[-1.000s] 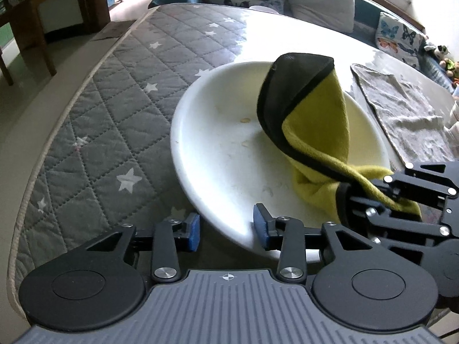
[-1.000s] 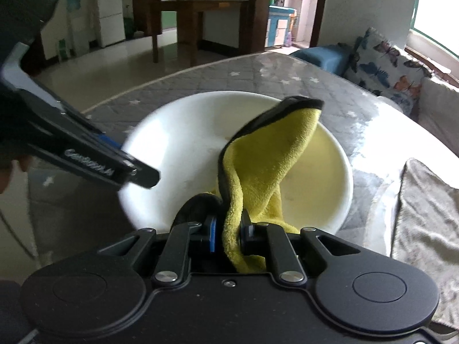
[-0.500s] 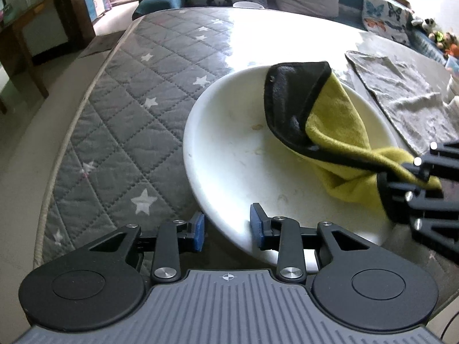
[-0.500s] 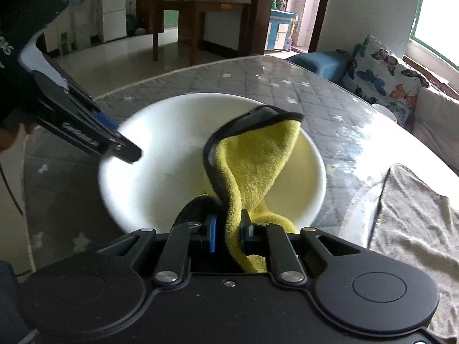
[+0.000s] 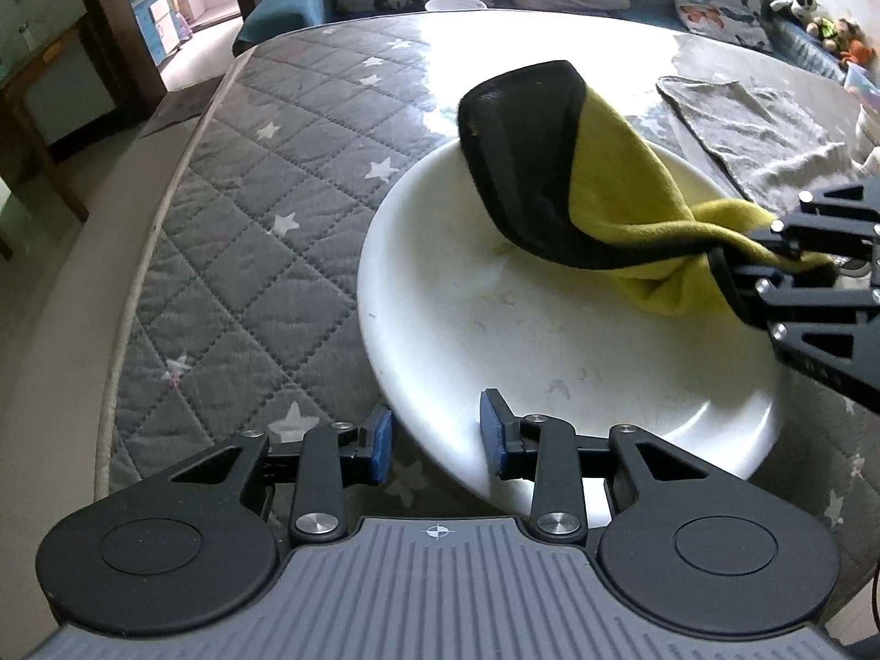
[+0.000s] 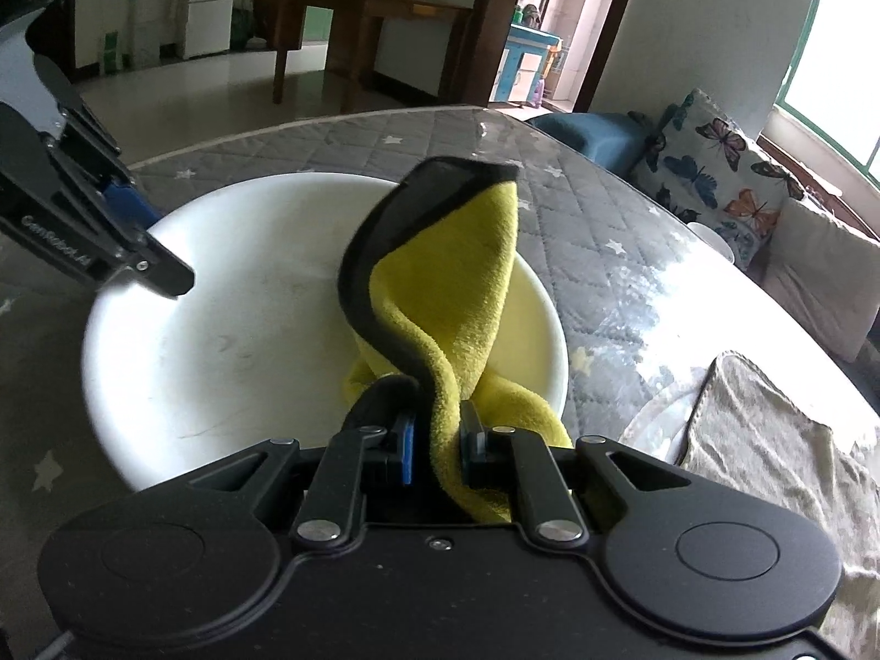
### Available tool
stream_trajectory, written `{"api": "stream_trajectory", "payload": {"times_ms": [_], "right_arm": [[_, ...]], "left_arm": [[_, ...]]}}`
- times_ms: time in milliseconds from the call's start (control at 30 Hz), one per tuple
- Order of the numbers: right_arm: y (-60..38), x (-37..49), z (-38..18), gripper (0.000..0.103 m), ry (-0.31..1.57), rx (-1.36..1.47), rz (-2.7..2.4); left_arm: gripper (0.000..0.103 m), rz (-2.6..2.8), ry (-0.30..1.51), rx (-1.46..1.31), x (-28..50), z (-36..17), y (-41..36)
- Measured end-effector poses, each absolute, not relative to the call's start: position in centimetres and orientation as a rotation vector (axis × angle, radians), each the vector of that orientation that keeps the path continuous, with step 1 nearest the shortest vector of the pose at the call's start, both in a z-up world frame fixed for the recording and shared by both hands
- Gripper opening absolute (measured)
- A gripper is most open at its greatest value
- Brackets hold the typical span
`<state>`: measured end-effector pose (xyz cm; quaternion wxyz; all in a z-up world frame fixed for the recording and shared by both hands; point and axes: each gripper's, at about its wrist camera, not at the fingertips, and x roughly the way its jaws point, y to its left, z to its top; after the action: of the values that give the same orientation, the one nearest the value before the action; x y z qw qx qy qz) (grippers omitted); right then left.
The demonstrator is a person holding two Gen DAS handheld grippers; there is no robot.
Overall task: Clean bowl
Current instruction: 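Continue wiping inside the bowl with the cloth while the left tool holds the rim, then rub the yellow cloth around the basin interior while the left tool holds the rim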
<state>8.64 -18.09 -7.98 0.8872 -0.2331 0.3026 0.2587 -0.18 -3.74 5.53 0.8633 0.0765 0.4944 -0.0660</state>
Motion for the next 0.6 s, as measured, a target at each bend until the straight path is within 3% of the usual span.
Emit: {"api": "stream_trajectory", "payload": {"times_ms": [600], "right_arm": [[-16.1,13.0,-8.3,0.014,0.627,-0.408,0.526]], "left_arm": [[0.037,-0.14,1.03,0.215,1.5,5.3,-3.8]]}}
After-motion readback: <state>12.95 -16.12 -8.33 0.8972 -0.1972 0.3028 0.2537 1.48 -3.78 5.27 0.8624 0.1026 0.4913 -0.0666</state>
